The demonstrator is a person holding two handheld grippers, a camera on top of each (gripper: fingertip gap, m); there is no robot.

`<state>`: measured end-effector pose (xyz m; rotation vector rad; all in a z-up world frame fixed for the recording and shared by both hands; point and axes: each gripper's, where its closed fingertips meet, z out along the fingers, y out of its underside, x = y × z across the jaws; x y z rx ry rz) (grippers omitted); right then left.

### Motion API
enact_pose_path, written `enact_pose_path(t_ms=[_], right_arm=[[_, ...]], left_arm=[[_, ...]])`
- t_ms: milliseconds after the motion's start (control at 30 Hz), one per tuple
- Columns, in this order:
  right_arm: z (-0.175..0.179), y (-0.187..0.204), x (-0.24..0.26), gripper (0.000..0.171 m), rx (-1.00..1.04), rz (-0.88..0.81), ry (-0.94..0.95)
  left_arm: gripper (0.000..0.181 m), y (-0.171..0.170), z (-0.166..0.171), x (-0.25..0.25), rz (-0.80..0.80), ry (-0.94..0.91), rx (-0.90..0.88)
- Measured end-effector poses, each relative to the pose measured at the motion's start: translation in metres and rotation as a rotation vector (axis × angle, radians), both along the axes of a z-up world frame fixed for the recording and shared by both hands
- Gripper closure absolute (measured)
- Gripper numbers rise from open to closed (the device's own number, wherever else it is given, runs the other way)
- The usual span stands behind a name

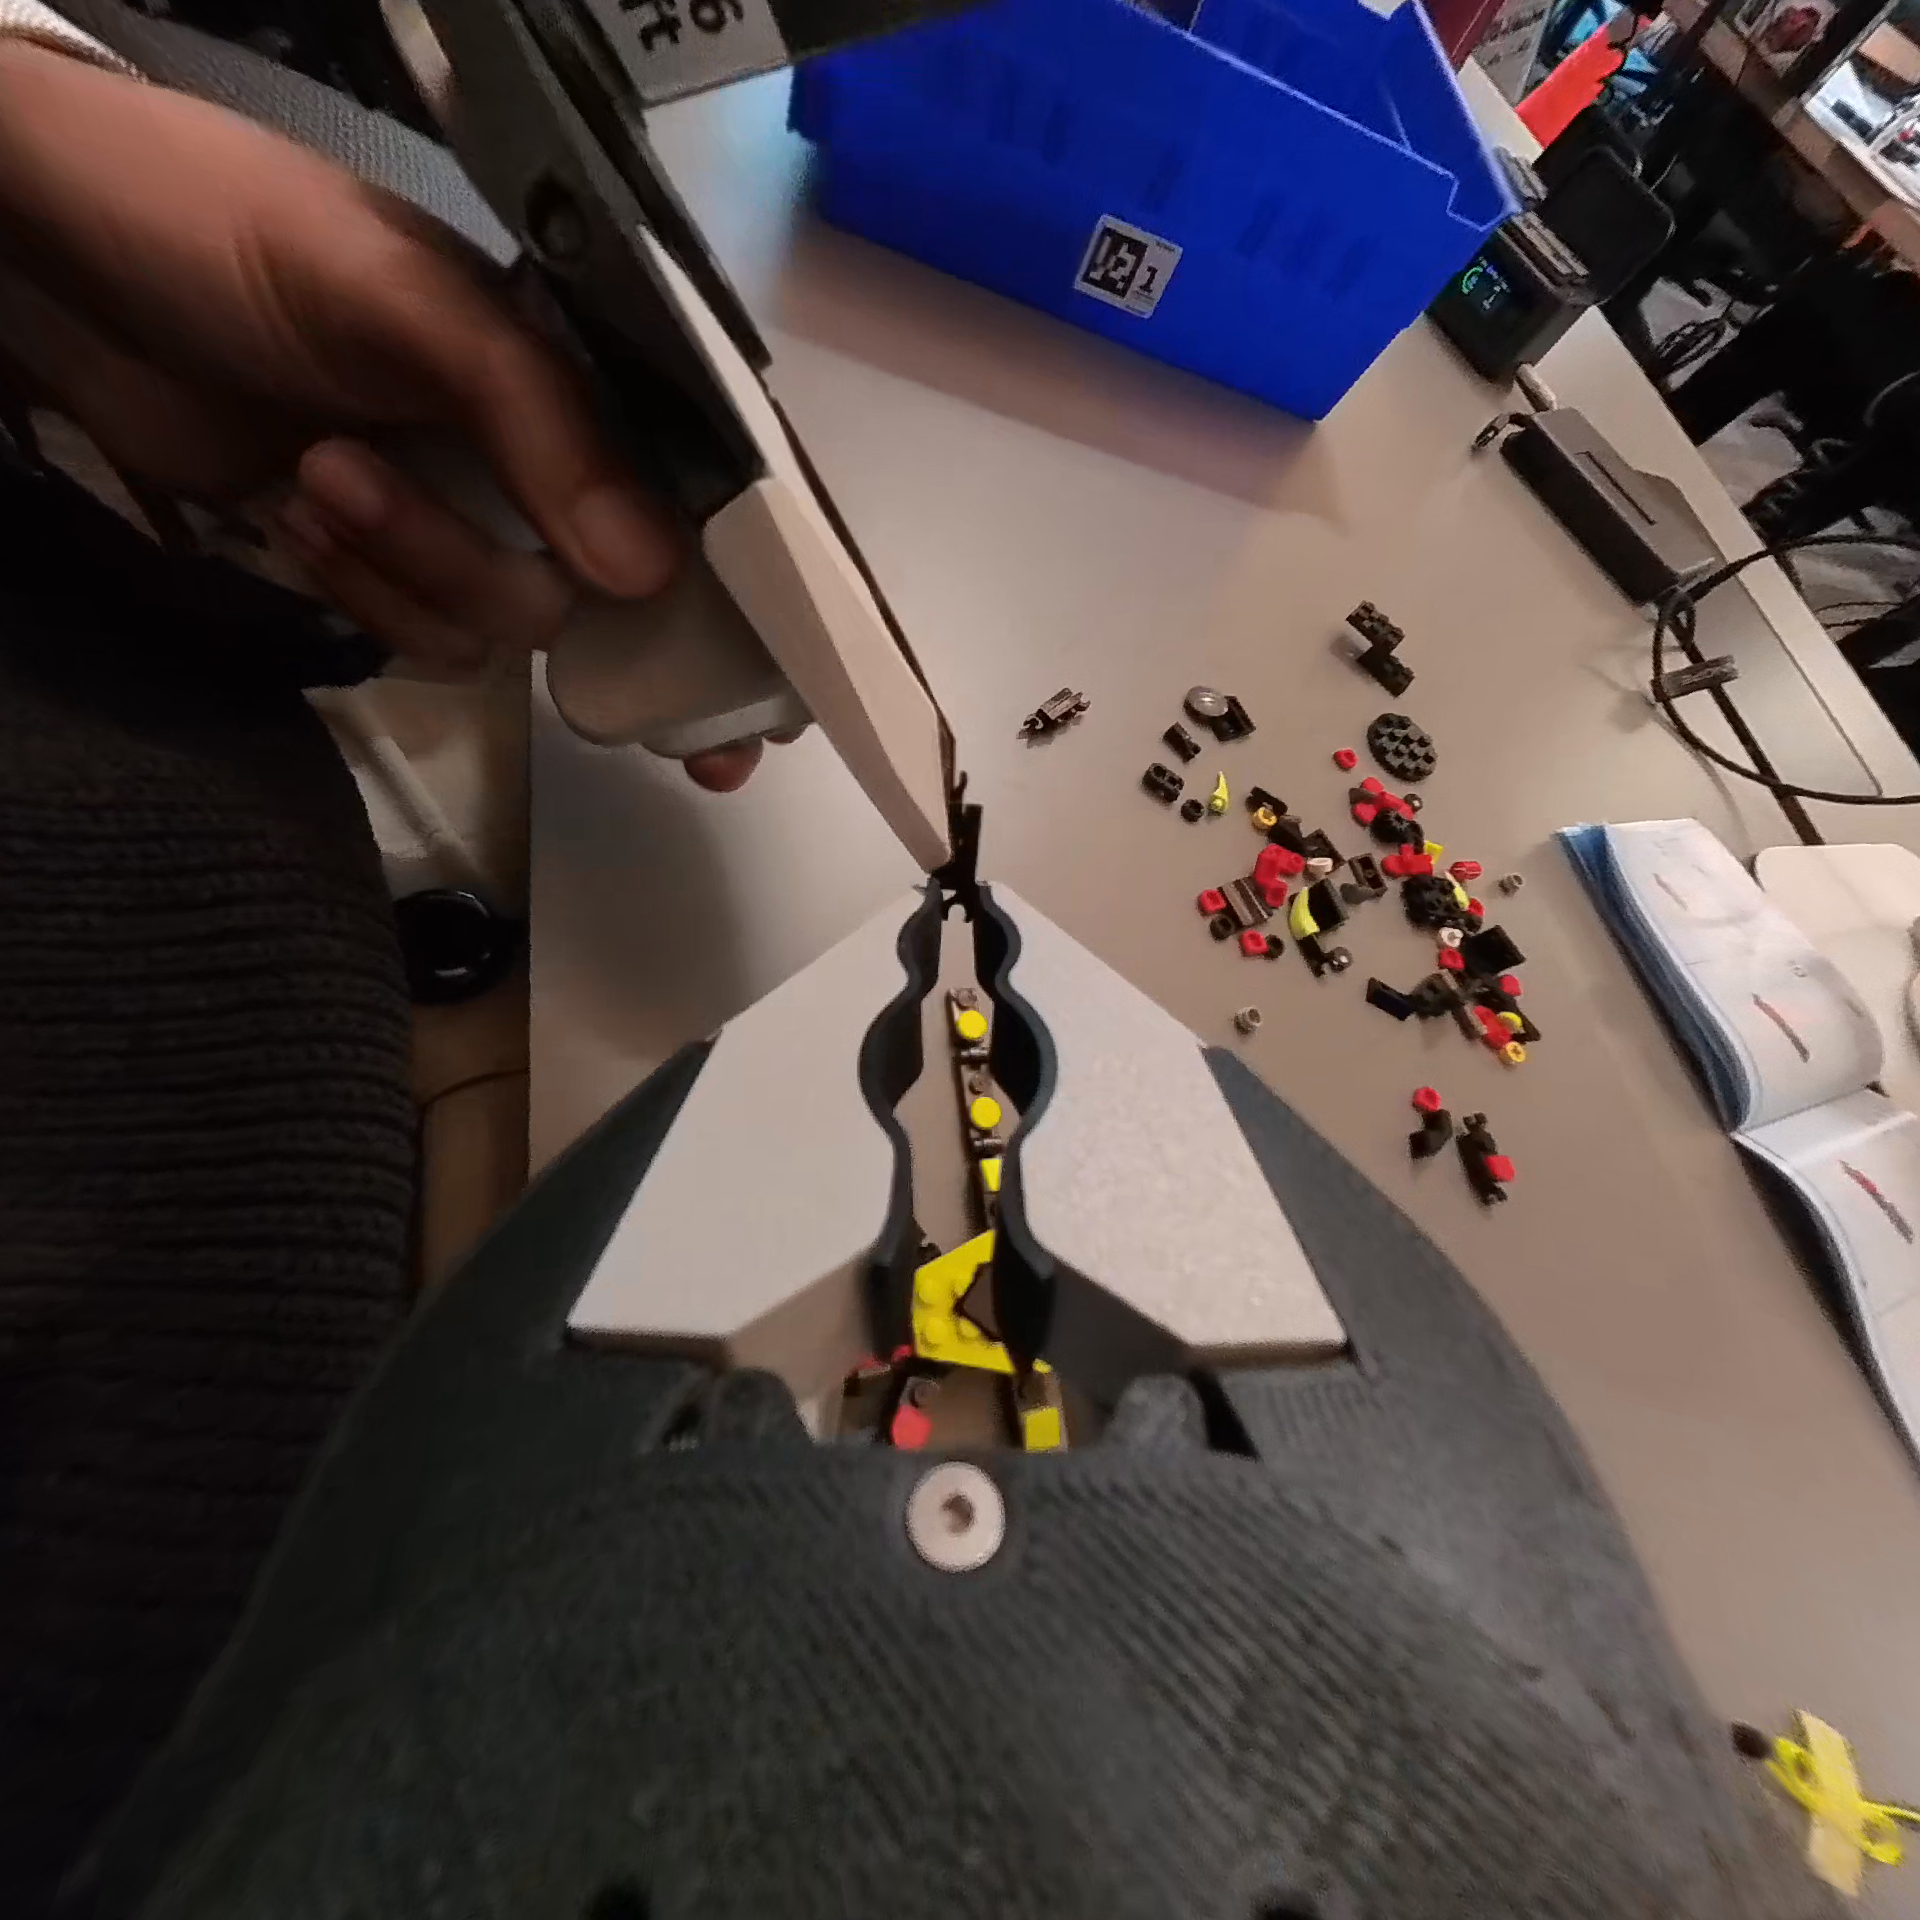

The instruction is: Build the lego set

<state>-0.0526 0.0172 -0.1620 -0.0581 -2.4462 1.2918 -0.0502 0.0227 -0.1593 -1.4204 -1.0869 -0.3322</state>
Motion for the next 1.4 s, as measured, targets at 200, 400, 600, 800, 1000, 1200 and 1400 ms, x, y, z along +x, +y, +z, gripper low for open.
enact_pose_path(t_ms=[200, 400, 600, 800, 1000, 1200, 1400], right_arm=[[0.006, 0.000, -0.003, 0.167, -0.059, -0.036, -0.067], [0.005, 0.003, -0.008, 0.167, -0.072, -0.041, -0.078], [0.003, 0.005, -0.010, 0.167, -0.059, -0.050, -0.077], [0.000, 0.009, -0.014, 0.167, -0.039, -0.074, -0.085], [-0.002, 0.009, -0.010, 0.167, -0.089, -0.074, -0.245], [-0.006, 0.008, 0.001, 0.167, -0.109, -0.015, -0.346], [-0.007, 0.010, 0.005, 0.167, -0.112, 0.008, -0.369]], left_arm=[[0.175, 0.000, 0.005, -0.001, 0.000, 0.113, -0.096], [0.181, 0.003, 0.006, 0.003, -0.017, 0.039, -0.001], [0.181, 0.003, 0.006, 0.002, -0.013, -0.008, 0.047], [0.173, -0.006, 0.004, -0.007, 0.044, -0.030, 0.051], [0.153, -0.008, 0.009, -0.008, -0.005, 0.283, -0.247], [0.174, -0.001, 0.009, 0.002, -0.079, 0.523, -0.420], [0.180, -0.002, -0.004, 0.005, -0.144, 0.500, -0.477]])
